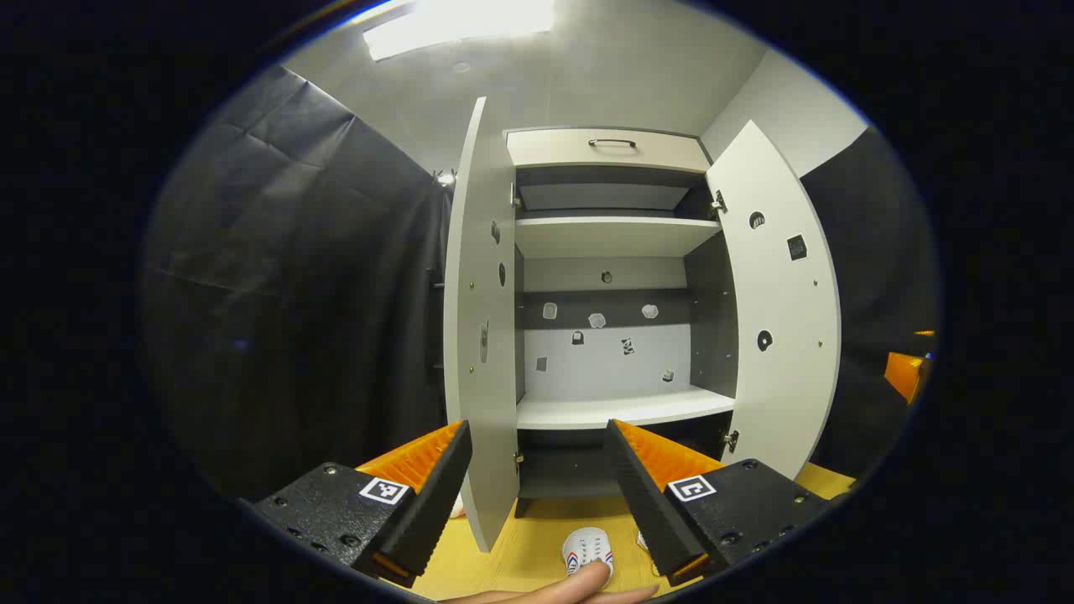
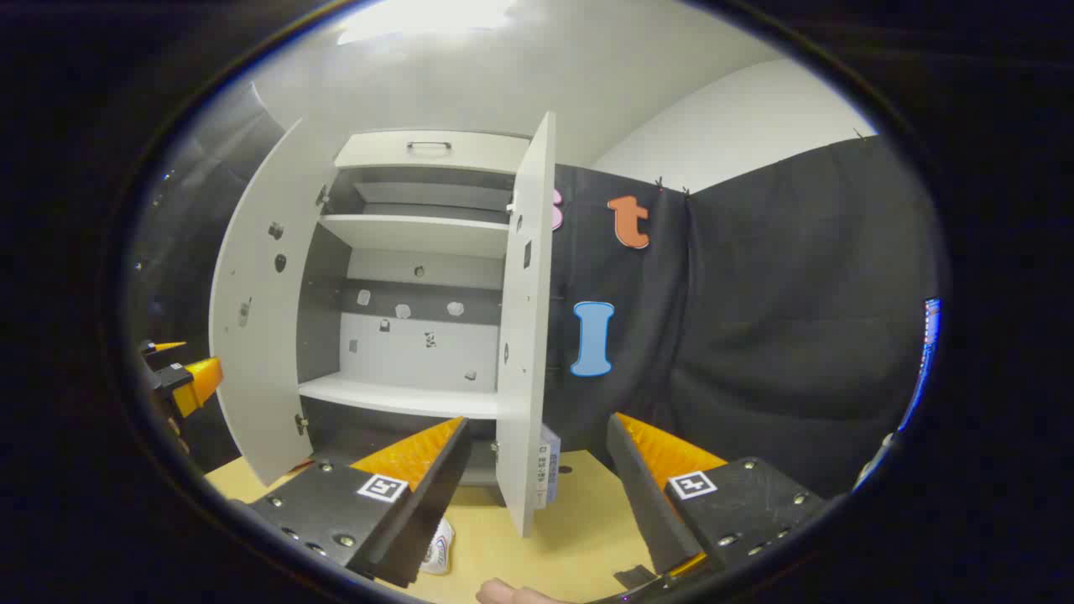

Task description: Grab one shoe with the right hand and put it into the shoe cabinet, grab the other shoe with the left hand and put it into the shoe cabinet; then close the right door with the right hand and the left door with the left hand.

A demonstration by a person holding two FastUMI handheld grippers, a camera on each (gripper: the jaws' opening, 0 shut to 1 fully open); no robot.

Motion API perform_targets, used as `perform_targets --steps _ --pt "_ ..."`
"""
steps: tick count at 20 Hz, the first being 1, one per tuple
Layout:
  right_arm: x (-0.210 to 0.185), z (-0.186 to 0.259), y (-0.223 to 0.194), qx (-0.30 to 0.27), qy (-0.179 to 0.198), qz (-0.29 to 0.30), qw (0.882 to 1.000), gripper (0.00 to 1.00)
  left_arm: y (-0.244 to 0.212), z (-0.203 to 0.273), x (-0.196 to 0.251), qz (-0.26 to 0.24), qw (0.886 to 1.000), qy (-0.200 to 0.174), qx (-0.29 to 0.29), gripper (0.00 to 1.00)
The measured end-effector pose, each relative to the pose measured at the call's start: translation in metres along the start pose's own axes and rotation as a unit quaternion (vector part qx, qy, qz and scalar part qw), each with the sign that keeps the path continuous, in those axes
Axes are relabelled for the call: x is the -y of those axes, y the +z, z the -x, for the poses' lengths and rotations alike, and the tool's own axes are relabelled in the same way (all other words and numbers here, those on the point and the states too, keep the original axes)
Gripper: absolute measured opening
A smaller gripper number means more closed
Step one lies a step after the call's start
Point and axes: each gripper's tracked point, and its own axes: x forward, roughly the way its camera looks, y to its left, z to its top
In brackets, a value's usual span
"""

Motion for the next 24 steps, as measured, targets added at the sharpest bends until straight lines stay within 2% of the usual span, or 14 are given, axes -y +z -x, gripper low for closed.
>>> perform_targets --steps 14,16,19,24 --pt "-0.027 -0.025 -0.050 -0.050 0.034 -0.011 0.998 0.97 -0.003 0.004 -0.013 0.005 1.000 0.002 0.005 0.96" --pt "-0.034 -0.031 -0.062 -0.058 0.041 -0.014 0.997 0.96 -0.006 0.005 -0.015 0.006 1.000 0.002 -0.001 0.94" --pt "-0.053 -0.044 -0.098 -0.083 0.055 -0.010 0.995 0.98 -0.011 0.004 -0.016 0.010 1.000 -0.004 -0.007 0.94" --pt "-0.108 -0.064 -0.205 -0.168 0.089 0.009 0.982 0.98 -0.021 -0.002 -0.009 0.017 0.999 -0.032 -0.017 0.94"
